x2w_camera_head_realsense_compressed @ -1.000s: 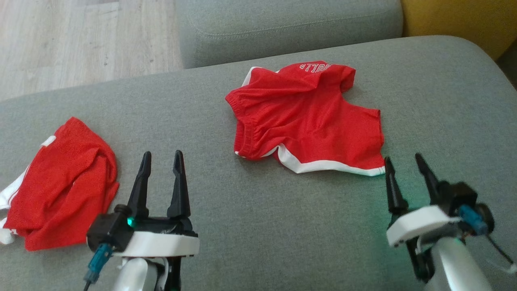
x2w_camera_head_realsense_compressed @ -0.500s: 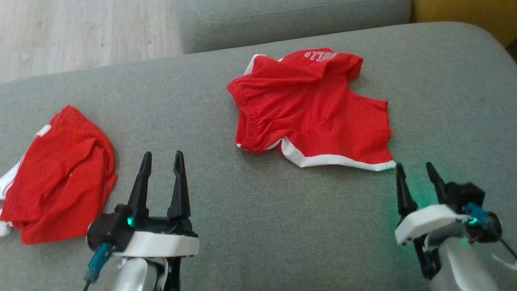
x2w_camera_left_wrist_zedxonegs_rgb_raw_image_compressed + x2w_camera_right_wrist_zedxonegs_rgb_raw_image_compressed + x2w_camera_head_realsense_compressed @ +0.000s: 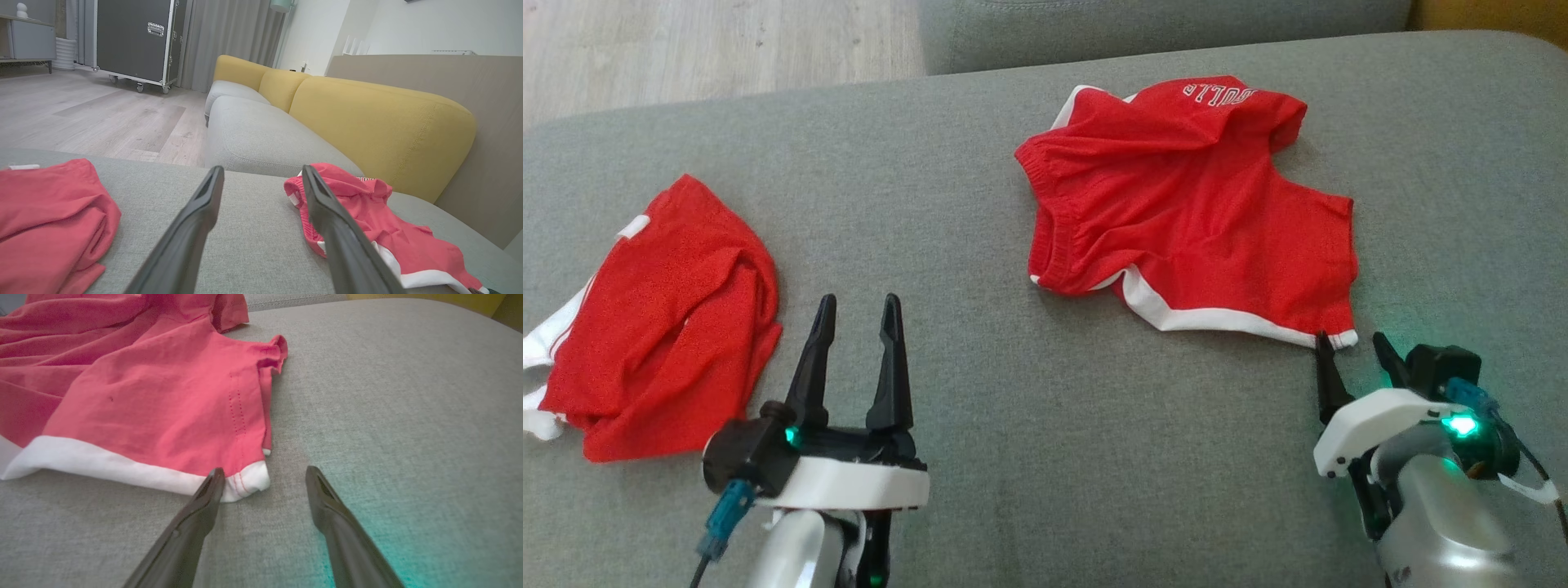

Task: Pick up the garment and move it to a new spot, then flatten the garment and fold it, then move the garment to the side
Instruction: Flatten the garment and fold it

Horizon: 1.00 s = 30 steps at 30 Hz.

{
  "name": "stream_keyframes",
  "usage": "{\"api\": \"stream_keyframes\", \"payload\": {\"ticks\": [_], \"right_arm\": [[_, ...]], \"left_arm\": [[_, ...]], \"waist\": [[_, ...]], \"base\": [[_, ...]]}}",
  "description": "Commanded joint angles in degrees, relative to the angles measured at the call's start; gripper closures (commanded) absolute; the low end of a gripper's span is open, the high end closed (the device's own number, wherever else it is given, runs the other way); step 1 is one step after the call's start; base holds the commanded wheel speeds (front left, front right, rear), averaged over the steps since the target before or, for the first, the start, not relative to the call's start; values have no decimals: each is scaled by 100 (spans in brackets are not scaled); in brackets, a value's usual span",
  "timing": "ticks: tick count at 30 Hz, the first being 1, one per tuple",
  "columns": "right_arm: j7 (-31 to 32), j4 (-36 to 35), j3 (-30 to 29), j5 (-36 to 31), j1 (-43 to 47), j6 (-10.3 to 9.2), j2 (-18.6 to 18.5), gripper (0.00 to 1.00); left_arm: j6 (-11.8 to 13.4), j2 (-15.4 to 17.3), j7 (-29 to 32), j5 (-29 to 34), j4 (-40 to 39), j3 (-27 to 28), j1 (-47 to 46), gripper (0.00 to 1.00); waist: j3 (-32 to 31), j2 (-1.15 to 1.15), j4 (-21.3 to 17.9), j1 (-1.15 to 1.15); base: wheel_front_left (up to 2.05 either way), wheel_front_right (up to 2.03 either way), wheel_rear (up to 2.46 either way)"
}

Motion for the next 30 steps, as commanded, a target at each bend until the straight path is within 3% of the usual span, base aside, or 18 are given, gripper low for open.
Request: {"api": "stream_keyframes", "payload": {"ticks": [1,4,5,6,7,8,12,21,30], "right_arm": [[-98,17,153,-47,-240,-4,-11,0],[-145,125,162,-88,-305,-4,-11,0],[-187,209,171,-150,-366,-4,-11,4],[-203,249,177,-172,-394,-4,-11,46],[-203,249,177,-172,-394,-4,-11,46],[-217,289,187,-190,-421,-4,-11,100],[-268,350,108,-315,-511,-4,-11,100],[-313,-42,-679,-888,-591,-4,-11,100],[-318,-57,-565,-728,-874,-4,-10,100]], "left_arm": [[-20,14,-29,86,-153,174,-262,0],[-18,14,-29,94,-156,176,-275,0],[-20,14,-29,111,-155,171,-286,0],[-22,14,-29,118,-151,169,-292,0],[-22,14,-29,118,-151,169,-292,0],[-24,14,-29,124,-147,169,-297,0],[-30,14,-29,135,-125,184,-302,0],[-116,14,-29,249,48,112,-423,0],[-389,251,125,866,1237,-930,-1367,0]], "waist": [[11,0,-3,0],[30,0,-9,0],[44,0,-17,0],[51,0,-22,0],[51,0,-22,0],[56,0,-27,0],[52,0,-58,0],[137,0,-240,0],[507,0,-531,0]], "base": [[0,0,0],[0,0,0],[0,0,0],[0,0,0],[0,0,0],[0,0,0],[0,0,0],[0,0,0],[0,0,0]]}}
